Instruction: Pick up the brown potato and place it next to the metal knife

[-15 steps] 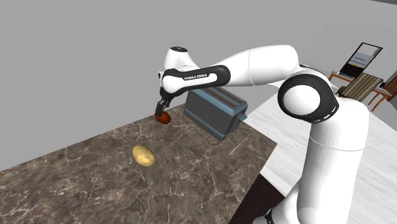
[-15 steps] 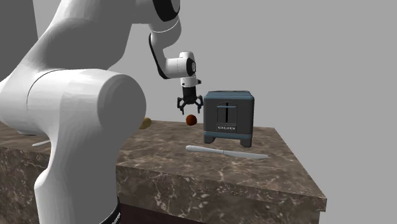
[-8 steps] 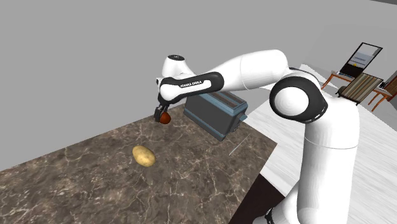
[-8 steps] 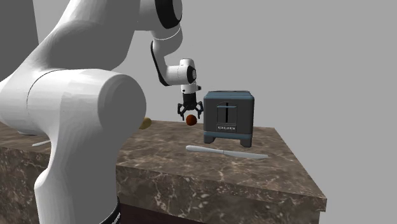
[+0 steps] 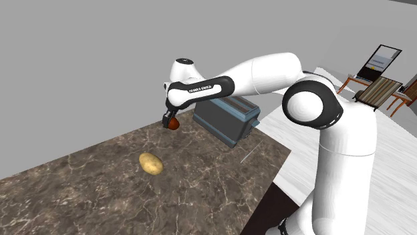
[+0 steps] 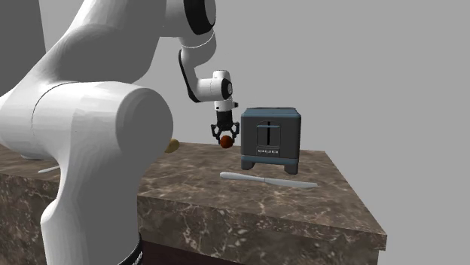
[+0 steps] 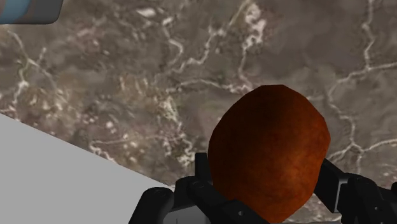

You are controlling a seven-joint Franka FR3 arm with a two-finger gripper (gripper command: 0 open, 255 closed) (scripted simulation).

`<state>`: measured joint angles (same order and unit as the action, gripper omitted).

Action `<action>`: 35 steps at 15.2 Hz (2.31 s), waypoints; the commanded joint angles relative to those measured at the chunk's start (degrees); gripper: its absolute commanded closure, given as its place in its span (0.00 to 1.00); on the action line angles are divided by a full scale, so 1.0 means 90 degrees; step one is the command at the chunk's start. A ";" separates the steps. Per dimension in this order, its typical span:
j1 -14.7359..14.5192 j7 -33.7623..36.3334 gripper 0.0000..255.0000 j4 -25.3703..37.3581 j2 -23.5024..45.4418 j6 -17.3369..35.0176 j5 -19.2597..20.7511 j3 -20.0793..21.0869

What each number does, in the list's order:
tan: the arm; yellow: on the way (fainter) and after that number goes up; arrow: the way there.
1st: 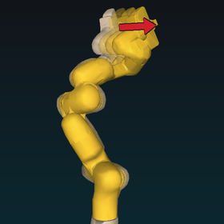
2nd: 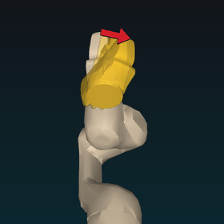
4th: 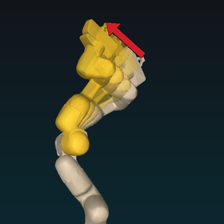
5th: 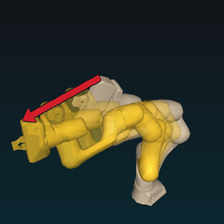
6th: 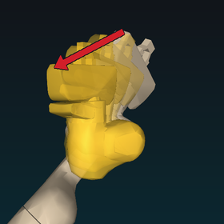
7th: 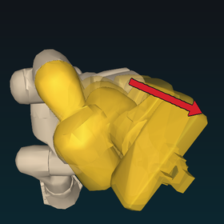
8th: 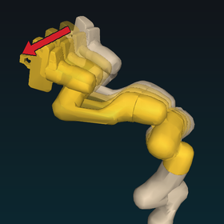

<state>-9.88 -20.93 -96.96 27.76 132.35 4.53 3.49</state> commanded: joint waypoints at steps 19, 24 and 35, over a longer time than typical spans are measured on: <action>0.0011 -0.0050 1.00 0.0328 -0.0367 -0.0695 -0.0051 0.0026; 0.0014 -0.0073 1.00 0.0552 -0.0509 -0.1060 -0.0073 0.0035; 0.0012 -0.0115 1.00 0.1155 -0.0708 -0.1861 -0.0107 0.0049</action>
<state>-9.73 -21.98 -86.98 21.39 116.05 3.56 3.92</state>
